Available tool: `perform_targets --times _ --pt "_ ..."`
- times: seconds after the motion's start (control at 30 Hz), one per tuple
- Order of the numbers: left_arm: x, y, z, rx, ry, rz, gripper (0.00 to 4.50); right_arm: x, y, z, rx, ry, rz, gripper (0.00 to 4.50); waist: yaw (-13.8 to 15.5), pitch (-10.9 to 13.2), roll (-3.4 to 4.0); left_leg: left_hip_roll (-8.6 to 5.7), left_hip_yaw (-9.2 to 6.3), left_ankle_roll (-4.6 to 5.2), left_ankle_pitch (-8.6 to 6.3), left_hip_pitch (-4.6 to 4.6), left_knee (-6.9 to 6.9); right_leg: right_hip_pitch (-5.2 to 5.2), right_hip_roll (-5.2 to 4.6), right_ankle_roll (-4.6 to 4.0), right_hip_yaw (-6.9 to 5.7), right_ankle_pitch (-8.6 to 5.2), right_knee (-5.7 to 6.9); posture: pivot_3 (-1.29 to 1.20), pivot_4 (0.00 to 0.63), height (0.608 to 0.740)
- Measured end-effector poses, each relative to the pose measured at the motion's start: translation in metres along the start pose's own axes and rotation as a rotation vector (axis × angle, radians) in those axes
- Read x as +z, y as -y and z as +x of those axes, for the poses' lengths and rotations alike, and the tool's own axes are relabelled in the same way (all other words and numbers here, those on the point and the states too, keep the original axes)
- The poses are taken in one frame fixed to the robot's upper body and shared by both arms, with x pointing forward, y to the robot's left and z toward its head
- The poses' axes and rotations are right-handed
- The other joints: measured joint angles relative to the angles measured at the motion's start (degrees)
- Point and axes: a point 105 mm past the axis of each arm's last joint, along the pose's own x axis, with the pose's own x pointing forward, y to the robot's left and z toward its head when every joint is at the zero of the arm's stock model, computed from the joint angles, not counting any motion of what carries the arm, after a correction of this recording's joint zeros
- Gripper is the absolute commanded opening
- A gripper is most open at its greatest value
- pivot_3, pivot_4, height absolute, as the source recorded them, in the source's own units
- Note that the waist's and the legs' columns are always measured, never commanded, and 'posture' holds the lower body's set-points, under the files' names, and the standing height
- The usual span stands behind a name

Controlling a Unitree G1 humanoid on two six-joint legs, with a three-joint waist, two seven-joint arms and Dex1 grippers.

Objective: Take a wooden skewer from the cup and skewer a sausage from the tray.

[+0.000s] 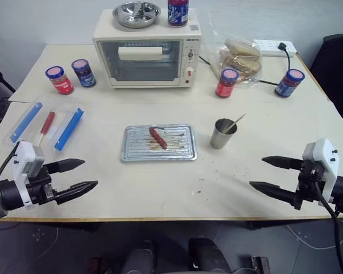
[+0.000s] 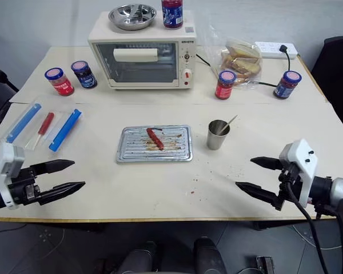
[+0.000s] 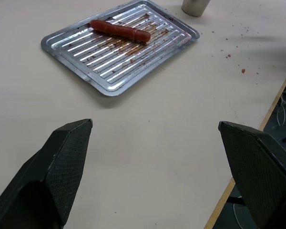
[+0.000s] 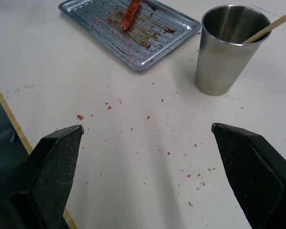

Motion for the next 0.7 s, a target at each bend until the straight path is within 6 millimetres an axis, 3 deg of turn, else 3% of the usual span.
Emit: perform_targets --times 0.43,0.53,0.7 --pt "-0.002 0.000 0.007 0.005 0.040 -0.064 4.48 0.000 0.009 0.013 -0.067 0.037 0.054 4.50 0.24 0.00 0.00 -0.01 -0.01 0.00 0.00 -0.01 0.03 0.00 -0.02 0.00 -0.02 0.00 0.03 0.00 0.150 0.740" --pt "0.008 -0.002 0.016 -0.001 0.085 -0.050 4.48 0.003 0.009 0.018 -0.074 0.067 0.083 4.50 0.28 0.00 0.00 -0.01 -0.02 -0.01 0.01 -0.01 0.07 0.00 -0.01 0.00 -0.03 0.00 0.06 0.00 0.150 0.740" --pt "0.053 0.005 0.055 -0.151 0.249 -0.022 4.48 0.040 0.026 0.036 -0.137 0.292 0.264 4.50 0.23 -0.01 -0.01 -0.04 -0.05 -0.04 0.03 -0.06 0.27 -0.01 0.00 0.08 -0.05 0.04 0.20 0.00 0.150 0.740"
